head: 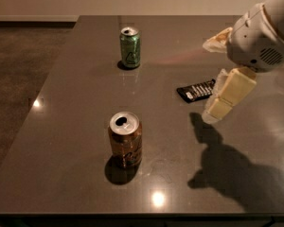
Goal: Knock orange can over
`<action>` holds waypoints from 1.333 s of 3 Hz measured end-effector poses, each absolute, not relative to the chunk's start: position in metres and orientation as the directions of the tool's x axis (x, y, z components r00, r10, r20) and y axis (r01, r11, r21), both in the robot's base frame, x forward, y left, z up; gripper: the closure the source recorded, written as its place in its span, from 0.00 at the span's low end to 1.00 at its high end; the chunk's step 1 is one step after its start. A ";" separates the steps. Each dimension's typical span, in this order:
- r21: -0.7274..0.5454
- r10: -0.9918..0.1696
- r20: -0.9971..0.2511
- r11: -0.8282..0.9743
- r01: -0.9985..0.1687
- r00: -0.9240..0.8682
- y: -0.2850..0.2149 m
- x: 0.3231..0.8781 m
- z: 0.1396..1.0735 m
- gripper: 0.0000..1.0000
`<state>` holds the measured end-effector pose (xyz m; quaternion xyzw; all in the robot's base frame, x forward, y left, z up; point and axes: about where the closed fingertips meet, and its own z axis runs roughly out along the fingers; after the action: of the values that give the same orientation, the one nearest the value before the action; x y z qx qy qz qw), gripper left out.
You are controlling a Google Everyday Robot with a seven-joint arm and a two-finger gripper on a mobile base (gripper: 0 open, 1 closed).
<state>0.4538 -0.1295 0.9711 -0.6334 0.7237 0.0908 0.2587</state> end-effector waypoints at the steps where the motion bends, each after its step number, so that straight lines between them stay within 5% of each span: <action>1: -0.200 -0.822 -0.569 0.132 -0.971 0.005 -0.092 0.443 0.961 0.00; 4: -0.100 -0.753 -0.654 0.000 -0.995 0.065 -0.022 0.399 0.915 0.00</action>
Offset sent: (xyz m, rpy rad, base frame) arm -0.0458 0.0942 -0.0555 0.2235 0.0356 0.2121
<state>0.3987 -0.0217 0.9151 -0.6735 0.6489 0.2150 0.2811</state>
